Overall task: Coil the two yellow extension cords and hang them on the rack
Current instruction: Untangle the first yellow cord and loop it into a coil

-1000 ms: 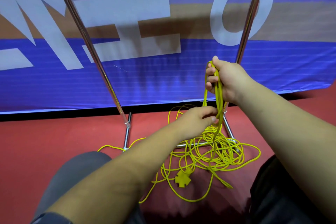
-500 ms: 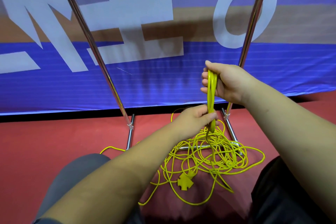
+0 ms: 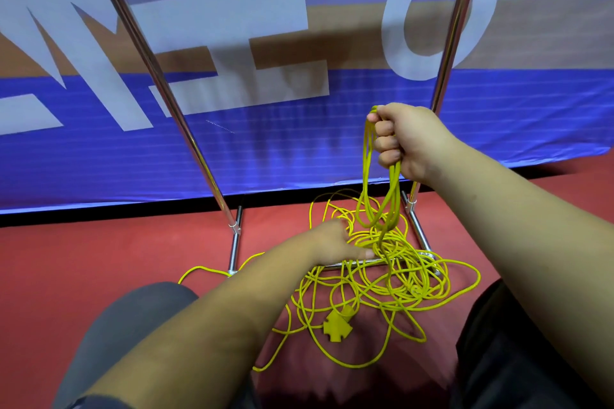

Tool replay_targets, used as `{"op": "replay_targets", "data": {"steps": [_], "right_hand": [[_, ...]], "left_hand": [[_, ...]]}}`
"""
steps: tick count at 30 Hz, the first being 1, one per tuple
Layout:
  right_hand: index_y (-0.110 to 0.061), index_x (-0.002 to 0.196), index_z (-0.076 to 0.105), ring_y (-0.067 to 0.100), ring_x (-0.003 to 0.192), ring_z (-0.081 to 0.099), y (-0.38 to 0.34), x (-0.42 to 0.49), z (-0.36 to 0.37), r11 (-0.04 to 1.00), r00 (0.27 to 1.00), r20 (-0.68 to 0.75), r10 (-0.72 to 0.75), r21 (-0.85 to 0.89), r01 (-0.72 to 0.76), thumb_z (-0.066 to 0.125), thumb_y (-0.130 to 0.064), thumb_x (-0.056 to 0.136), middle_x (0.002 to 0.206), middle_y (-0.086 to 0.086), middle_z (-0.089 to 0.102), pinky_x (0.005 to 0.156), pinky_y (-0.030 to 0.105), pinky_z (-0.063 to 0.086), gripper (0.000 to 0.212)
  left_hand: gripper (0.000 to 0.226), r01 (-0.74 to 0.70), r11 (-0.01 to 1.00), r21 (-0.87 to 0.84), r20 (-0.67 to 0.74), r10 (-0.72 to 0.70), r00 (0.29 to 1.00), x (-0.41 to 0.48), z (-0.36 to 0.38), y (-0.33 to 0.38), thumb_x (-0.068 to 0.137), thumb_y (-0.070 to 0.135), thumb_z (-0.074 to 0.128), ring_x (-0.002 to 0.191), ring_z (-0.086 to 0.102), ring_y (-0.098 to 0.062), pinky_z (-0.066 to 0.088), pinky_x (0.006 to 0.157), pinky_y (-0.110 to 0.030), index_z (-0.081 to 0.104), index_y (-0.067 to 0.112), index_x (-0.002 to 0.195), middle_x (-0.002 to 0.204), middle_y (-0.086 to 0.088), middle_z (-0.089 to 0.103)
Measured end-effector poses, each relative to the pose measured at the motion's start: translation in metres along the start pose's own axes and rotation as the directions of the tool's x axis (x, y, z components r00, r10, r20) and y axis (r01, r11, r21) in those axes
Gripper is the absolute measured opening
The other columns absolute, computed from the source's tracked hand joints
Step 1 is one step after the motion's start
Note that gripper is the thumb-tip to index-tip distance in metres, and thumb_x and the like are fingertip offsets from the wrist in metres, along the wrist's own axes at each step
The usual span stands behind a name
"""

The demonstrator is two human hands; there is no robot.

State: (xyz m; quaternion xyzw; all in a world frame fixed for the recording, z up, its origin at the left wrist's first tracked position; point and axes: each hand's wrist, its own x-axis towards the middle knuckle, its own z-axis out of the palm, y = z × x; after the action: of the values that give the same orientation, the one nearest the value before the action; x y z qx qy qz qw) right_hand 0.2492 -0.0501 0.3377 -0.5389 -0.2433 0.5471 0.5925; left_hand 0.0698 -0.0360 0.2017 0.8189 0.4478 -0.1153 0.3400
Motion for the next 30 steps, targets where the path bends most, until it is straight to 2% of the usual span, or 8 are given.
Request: {"op": "replay_targets", "data": {"steps": [4,9,14,18,20,24,28,30], "right_hand": [[-0.017,0.092,0.059,0.007,0.046,0.021,-0.005,-0.01,0.0,1.0,0.999,0.03,-0.026,0.016,0.026,0.054,-0.035,0.109,0.06,-0.01,0.03,0.038,0.022,0.018,0.025],[-0.018,0.09,0.059,0.007,0.044,0.02,-0.011,-0.014,-0.001,0.992,0.997,0.058,-0.057,0.111,0.051,0.058,-0.036,0.108,0.058,-0.01,0.028,0.036,0.021,0.018,0.026],[-0.018,0.09,0.056,0.006,0.042,0.019,-0.015,-0.009,-0.006,0.958,0.997,0.057,-0.056,0.285,0.037,0.056,-0.035,0.109,0.057,-0.011,0.026,0.034,0.021,0.018,0.026],[-0.019,0.086,0.055,0.005,0.042,0.018,-0.018,-0.006,-0.009,0.923,0.997,0.064,-0.048,0.383,0.019,0.053,-0.035,0.11,0.057,-0.012,0.025,0.034,0.021,0.016,0.029],[-0.019,0.085,0.055,0.005,0.043,0.018,-0.019,-0.005,-0.009,0.911,0.997,0.06,-0.043,0.412,0.015,0.053,-0.034,0.11,0.057,-0.012,0.024,0.034,0.021,0.015,0.03],[-0.019,0.084,0.056,0.005,0.043,0.018,-0.018,-0.002,-0.008,0.885,0.998,0.054,-0.029,0.466,0.001,0.053,-0.033,0.11,0.057,-0.011,0.025,0.034,0.021,0.016,0.031],[-0.018,0.083,0.056,0.005,0.042,0.02,-0.018,-0.002,-0.011,0.865,0.998,0.058,-0.021,0.502,-0.011,0.052,-0.032,0.11,0.056,-0.012,0.027,0.034,0.021,0.017,0.031],[-0.017,0.084,0.056,0.005,0.042,0.021,-0.018,-0.002,-0.013,0.863,0.998,0.061,-0.015,0.506,-0.018,0.052,-0.031,0.11,0.056,-0.012,0.028,0.034,0.021,0.018,0.03]], "left_hand": [[0.084,-0.077,0.996,-0.038,0.208,0.083,0.975,0.006,0.024,-0.015,0.094,0.048,0.072,0.143,0.047,-0.027,0.039,0.114,-0.031,0.029,0.026,0.162,0.162,-0.006,0.042],[0.074,-0.143,0.985,-0.101,0.292,0.167,0.942,0.018,0.043,-0.019,0.098,0.026,0.072,0.141,0.049,-0.024,0.036,0.113,-0.029,0.034,0.031,0.161,0.153,-0.007,0.054],[0.062,-0.218,0.944,-0.246,0.253,0.28,0.926,0.028,0.047,-0.021,0.096,0.015,0.073,0.133,0.057,-0.025,0.042,0.096,-0.024,0.048,0.03,0.151,0.151,-0.001,0.055],[0.086,-0.215,0.897,-0.387,0.294,0.341,0.893,0.033,0.071,-0.016,0.096,0.002,0.069,0.098,0.064,-0.016,0.047,0.088,-0.027,0.022,0.03,0.163,0.164,0.0,0.038],[0.073,-0.237,0.895,-0.378,0.277,0.354,0.893,0.032,0.076,-0.01,0.097,0.002,0.068,0.09,0.061,-0.008,0.048,0.082,-0.018,0.035,0.028,0.157,0.154,0.0,0.049],[0.029,-0.27,0.918,-0.29,0.272,0.35,0.896,0.032,0.082,-0.008,0.096,0.002,0.068,0.065,0.054,0.001,0.043,0.063,-0.015,0.057,0.019,0.117,0.086,0.007,0.06],[0.024,-0.184,0.966,-0.184,0.348,0.239,0.907,0.04,0.082,-0.032,0.097,0.006,0.068,0.093,0.059,-0.019,0.052,0.09,-0.042,0.052,0.024,0.097,0.107,-0.006,0.067],[0.014,-0.166,0.981,-0.104,0.361,0.193,0.912,0.043,0.073,-0.046,0.098,0.011,0.068,0.094,0.059,-0.016,0.054,0.091,-0.034,0.064,0.018,0.11,0.105,-0.005,0.067]]}}
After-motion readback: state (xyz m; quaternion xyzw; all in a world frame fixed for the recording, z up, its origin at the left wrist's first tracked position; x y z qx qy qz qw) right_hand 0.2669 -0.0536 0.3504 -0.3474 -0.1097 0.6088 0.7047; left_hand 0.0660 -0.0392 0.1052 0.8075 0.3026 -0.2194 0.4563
